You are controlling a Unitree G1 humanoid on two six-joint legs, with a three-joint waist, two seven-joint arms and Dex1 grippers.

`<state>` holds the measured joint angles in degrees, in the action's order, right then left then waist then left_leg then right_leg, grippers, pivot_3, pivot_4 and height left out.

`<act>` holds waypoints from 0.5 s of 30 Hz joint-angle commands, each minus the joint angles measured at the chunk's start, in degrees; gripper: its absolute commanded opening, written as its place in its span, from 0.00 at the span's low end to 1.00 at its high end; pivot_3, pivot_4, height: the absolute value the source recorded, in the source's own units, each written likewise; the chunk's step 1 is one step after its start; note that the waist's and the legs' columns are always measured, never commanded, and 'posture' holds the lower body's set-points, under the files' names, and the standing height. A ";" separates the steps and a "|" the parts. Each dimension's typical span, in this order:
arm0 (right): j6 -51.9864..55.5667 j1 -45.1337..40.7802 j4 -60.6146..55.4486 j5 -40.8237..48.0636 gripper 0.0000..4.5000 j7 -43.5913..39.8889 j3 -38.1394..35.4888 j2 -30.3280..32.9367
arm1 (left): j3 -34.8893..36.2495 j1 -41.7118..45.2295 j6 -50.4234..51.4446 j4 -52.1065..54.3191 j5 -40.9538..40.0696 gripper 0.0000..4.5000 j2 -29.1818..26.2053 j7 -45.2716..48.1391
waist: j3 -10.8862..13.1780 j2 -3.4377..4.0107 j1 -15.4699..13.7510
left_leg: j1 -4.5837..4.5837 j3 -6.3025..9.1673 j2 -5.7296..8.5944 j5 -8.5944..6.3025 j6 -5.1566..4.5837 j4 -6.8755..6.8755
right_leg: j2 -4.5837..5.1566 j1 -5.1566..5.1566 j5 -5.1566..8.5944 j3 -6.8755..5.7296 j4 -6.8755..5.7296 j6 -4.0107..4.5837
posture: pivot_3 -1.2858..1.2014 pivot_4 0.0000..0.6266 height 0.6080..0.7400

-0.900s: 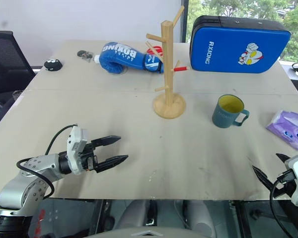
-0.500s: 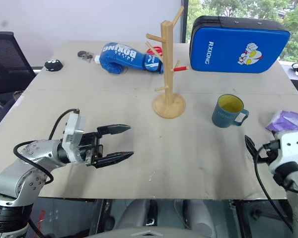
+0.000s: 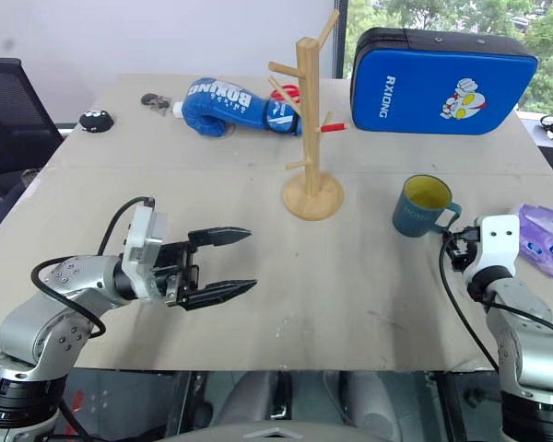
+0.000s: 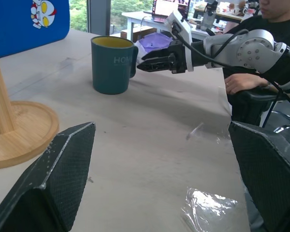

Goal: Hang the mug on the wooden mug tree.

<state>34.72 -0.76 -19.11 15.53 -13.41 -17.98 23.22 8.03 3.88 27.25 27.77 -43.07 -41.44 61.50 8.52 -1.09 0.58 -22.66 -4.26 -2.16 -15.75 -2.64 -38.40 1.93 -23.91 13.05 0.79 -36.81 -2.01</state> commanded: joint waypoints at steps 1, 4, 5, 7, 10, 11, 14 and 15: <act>-1.97 -1.83 1.45 -0.70 0.49 -0.20 0.19 0.51 | 1.36 -0.87 -0.02 2.64 -1.48 1.00 -0.15 -0.89 | 0.00 0.00 0.08 | 0.00 -0.01 0.00 0.00 0.00 0.00 | 0.00 0.00 0.00 0.01 0.00 0.00 | 0.52 0.24 1.00; -3.20 -3.68 4.73 -1.67 0.49 -0.46 1.40 0.64 | 1.62 -1.24 -0.05 2.87 -1.66 1.00 -0.09 -1.30 | 0.00 0.00 0.18 | 0.00 -0.01 0.00 0.00 0.00 0.00 | 0.00 0.00 0.00 0.02 0.00 -0.01 | 0.52 0.24 1.00; -3.79 -4.40 5.90 -2.11 0.49 -0.27 1.75 0.59 | 1.73 -1.39 -0.16 3.02 -1.78 1.00 -0.12 -1.22 | 0.01 0.01 0.18 | 0.00 -0.02 0.00 0.00 0.00 0.00 | 0.00 0.00 -0.01 0.03 0.00 0.00 | 0.52 0.24 1.00; -4.49 -5.35 7.32 -2.47 0.49 0.05 1.96 0.36 | 1.89 -1.58 -0.29 3.27 -2.21 1.00 -0.14 -1.09 | 0.01 0.02 0.17 | 0.01 -0.02 0.00 0.00 0.00 0.00 | 0.00 0.00 0.00 0.03 0.00 0.00 | 0.52 0.24 1.00; -5.91 -7.56 10.12 -3.20 0.36 0.42 2.54 0.04 | 2.55 -2.03 -0.43 3.87 -3.68 1.00 -0.48 -0.22 | 0.01 0.02 0.16 | 0.00 -0.01 0.00 0.00 0.00 0.00 | 0.00 0.00 -0.01 0.02 0.00 0.00 | 0.52 0.24 1.00; -6.34 -8.46 11.47 -3.37 0.32 0.48 2.61 -0.03 | 2.94 -2.16 -0.37 4.09 -4.52 1.00 -0.59 0.08 | 0.01 0.02 0.17 | 0.00 -0.02 0.00 0.00 0.00 0.00 | 0.00 0.00 -0.01 0.03 0.00 -0.01 | 0.52 0.24 1.00; -7.66 -9.71 13.57 -3.56 0.01 0.18 2.56 -0.02 | 3.54 -2.16 -0.27 4.29 -5.85 1.00 -0.75 0.46 | 0.01 0.02 0.18 | 0.00 -0.03 0.00 0.00 0.00 -0.01 | 0.00 0.00 -0.01 0.04 0.00 -0.01 | 0.52 0.24 1.00; -7.90 -9.79 13.53 -3.44 0.01 -0.27 2.56 0.21 | 3.64 -2.19 -0.30 4.29 -5.99 1.00 -0.71 0.35 | 0.01 0.01 0.14 | 0.00 -0.03 0.00 0.00 0.00 0.00 | 0.00 0.00 -0.01 0.04 0.00 -0.01 | 0.52 0.24 1.00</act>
<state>28.38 -10.05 -5.02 11.98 -13.40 -14.61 22.99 10.24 1.76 27.31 30.02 -47.54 -41.55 61.52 8.52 -1.08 0.72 -22.66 -4.25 -2.16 -15.75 -2.63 -38.40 1.92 -23.90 13.03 0.79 -36.81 -2.04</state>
